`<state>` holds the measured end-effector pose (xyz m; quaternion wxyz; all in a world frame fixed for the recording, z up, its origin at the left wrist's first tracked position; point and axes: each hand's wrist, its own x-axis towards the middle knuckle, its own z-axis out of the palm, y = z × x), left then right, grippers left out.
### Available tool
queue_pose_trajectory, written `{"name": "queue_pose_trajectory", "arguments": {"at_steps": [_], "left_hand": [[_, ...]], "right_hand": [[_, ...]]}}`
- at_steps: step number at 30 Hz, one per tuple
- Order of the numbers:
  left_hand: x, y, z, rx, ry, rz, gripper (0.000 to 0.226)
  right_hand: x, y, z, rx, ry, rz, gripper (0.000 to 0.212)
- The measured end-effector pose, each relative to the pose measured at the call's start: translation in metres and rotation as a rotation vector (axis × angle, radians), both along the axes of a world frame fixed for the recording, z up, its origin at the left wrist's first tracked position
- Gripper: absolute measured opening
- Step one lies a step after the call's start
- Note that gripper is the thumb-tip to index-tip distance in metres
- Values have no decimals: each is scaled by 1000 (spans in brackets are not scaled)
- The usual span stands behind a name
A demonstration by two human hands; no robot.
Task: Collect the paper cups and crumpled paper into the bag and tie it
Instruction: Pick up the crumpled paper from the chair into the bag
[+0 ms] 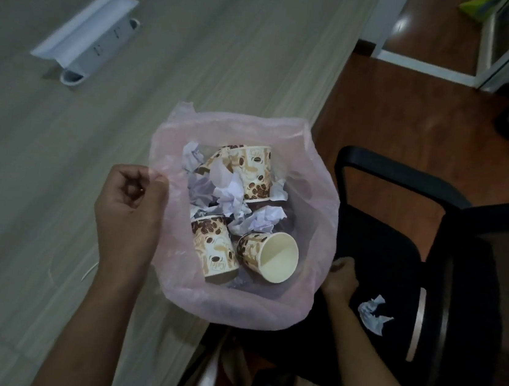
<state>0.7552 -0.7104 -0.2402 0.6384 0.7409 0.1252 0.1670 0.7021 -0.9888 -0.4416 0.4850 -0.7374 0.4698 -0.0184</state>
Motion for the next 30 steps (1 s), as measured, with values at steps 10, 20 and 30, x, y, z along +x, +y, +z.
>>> {"name": "queue_pose_trajectory", "arguments": {"at_steps": [10,20,30], "left_hand": [[14,10,-107,69,195,13,20],[39,13,-211,146,359,33,21],[42,24,-209,227,310,50,4]], "right_hand": [[-13,23,62,34,-480,-74,29],[55,132,-50,244,-217,785,43],[57,83,-83,-91,-256,405,15]]}}
